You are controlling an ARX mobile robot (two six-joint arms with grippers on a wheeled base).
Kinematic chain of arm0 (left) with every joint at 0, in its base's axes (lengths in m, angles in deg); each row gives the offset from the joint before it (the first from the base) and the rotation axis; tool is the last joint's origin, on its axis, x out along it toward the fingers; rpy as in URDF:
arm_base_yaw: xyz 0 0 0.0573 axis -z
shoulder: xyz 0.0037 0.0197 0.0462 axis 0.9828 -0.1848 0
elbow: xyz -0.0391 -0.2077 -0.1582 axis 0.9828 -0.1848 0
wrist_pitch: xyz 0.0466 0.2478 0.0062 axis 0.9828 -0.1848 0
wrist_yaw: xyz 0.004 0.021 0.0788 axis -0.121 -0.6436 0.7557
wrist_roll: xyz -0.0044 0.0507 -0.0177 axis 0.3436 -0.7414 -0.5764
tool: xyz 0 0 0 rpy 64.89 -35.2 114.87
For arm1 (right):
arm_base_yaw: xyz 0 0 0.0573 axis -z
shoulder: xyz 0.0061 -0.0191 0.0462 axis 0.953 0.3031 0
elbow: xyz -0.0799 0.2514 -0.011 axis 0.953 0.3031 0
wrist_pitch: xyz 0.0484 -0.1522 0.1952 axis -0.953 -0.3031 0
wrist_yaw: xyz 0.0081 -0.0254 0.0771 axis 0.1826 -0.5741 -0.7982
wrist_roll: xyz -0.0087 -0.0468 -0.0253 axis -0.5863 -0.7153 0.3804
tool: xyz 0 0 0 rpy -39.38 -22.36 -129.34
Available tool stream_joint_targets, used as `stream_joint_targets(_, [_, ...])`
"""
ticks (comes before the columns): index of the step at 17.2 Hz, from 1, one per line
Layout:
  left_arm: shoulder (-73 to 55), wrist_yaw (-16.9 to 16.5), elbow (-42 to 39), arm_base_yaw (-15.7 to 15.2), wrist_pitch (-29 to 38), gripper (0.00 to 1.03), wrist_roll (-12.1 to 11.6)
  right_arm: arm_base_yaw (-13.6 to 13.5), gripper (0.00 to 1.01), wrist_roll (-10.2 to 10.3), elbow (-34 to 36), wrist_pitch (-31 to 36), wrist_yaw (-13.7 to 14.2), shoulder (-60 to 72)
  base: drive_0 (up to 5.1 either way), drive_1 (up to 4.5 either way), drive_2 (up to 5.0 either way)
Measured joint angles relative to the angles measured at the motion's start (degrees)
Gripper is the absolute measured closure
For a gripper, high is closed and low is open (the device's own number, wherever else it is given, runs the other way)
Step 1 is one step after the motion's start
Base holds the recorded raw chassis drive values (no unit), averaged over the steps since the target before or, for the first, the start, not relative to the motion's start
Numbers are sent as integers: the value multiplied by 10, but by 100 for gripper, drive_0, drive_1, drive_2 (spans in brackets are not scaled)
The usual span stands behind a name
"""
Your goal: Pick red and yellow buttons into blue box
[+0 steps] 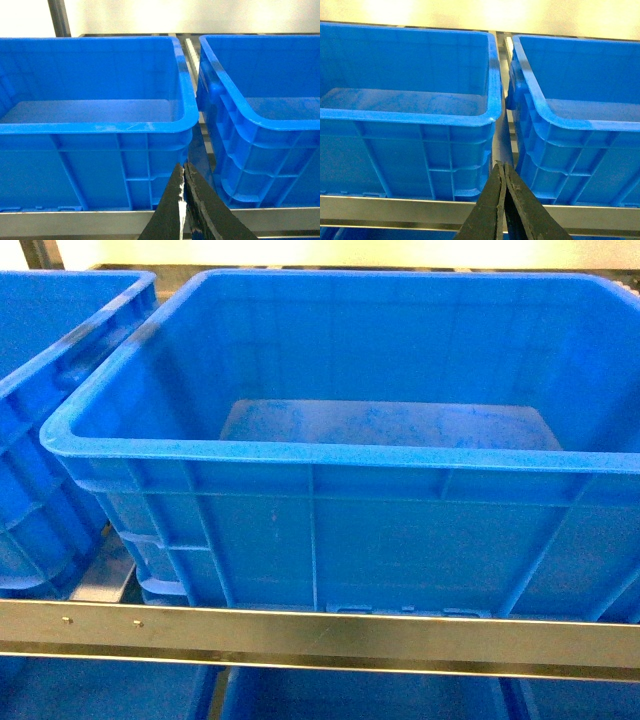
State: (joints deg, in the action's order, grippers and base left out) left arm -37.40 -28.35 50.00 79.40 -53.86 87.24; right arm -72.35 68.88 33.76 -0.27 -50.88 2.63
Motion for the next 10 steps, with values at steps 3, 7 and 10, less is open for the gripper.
stream_joint_targets(3, [0,0,0,0,3,101,0,0,99,0,0,-1,0,0,0,0,0])
stream_joint_targets(7, [0,0,0,0,3,87,0,0,83,0,0,-1,0,0,0,0,0])
stream_joint_targets(10, [0,0,0,0,3,62,0,0,55,0,0,-1,0,0,0,0,0])
